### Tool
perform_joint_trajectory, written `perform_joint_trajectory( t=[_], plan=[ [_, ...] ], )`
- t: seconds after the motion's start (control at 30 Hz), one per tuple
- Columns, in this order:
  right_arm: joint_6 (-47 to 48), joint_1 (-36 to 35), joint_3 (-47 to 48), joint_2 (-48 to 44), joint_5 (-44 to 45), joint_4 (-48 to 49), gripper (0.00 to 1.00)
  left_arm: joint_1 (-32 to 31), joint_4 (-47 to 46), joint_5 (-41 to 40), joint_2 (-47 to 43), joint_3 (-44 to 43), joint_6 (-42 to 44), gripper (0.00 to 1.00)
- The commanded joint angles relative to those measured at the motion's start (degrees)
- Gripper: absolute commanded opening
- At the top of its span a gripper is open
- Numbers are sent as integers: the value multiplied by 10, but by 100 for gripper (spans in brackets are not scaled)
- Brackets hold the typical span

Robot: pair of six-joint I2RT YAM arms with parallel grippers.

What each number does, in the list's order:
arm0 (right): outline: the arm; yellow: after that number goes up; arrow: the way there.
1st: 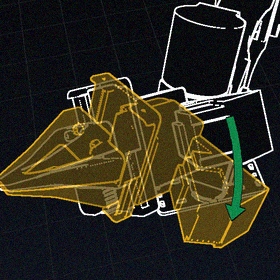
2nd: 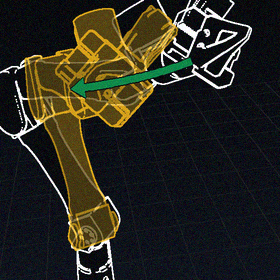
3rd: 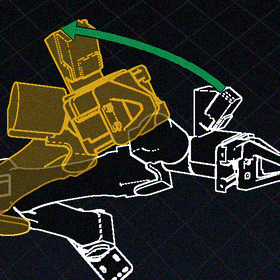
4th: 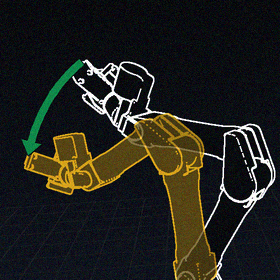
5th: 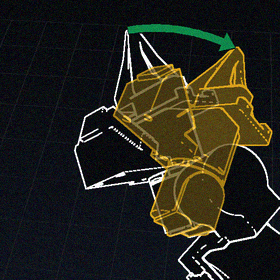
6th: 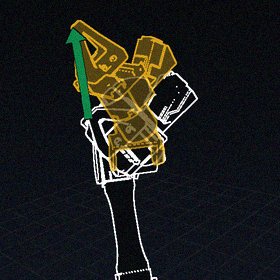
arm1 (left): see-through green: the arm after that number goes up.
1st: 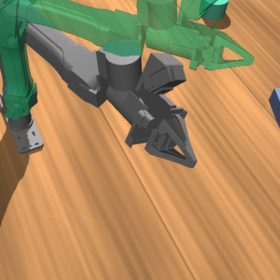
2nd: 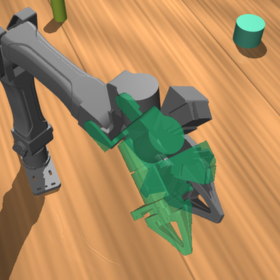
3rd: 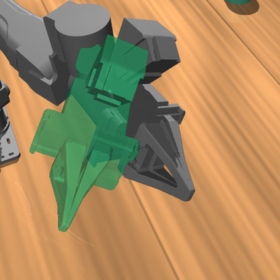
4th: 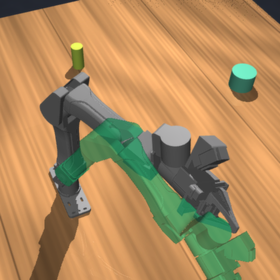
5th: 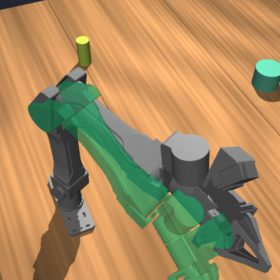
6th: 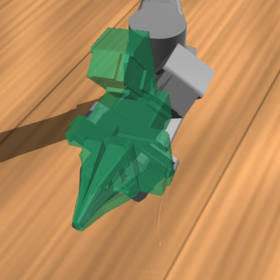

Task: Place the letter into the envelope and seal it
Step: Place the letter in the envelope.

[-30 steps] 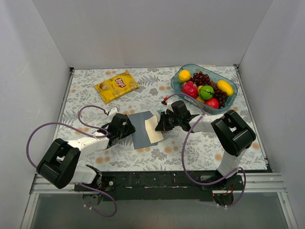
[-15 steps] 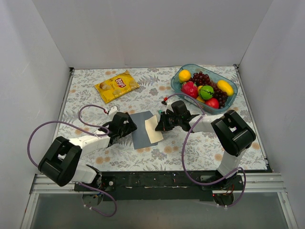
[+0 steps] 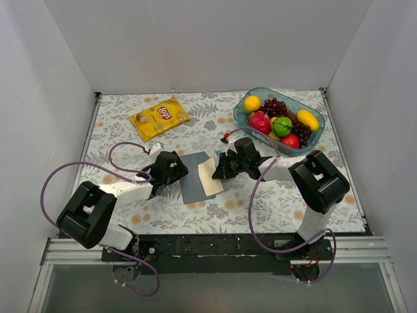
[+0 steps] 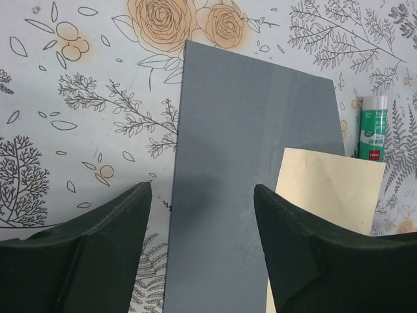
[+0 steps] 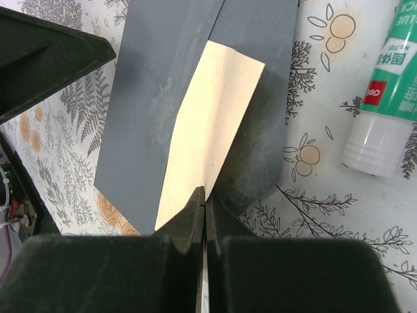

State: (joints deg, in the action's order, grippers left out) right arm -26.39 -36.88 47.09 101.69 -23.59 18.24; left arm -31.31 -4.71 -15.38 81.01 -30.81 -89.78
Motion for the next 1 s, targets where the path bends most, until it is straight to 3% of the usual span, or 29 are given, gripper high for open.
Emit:
perform_joint_trajectory(
  t=[0.0, 0.97],
  plan=[
    [1, -4, 14, 5, -10, 19, 1, 0, 68, 19, 28, 19, 2, 64],
    [1, -3, 29, 27, -48, 27, 1, 0, 25, 58, 46, 24, 14, 64]
  ],
)
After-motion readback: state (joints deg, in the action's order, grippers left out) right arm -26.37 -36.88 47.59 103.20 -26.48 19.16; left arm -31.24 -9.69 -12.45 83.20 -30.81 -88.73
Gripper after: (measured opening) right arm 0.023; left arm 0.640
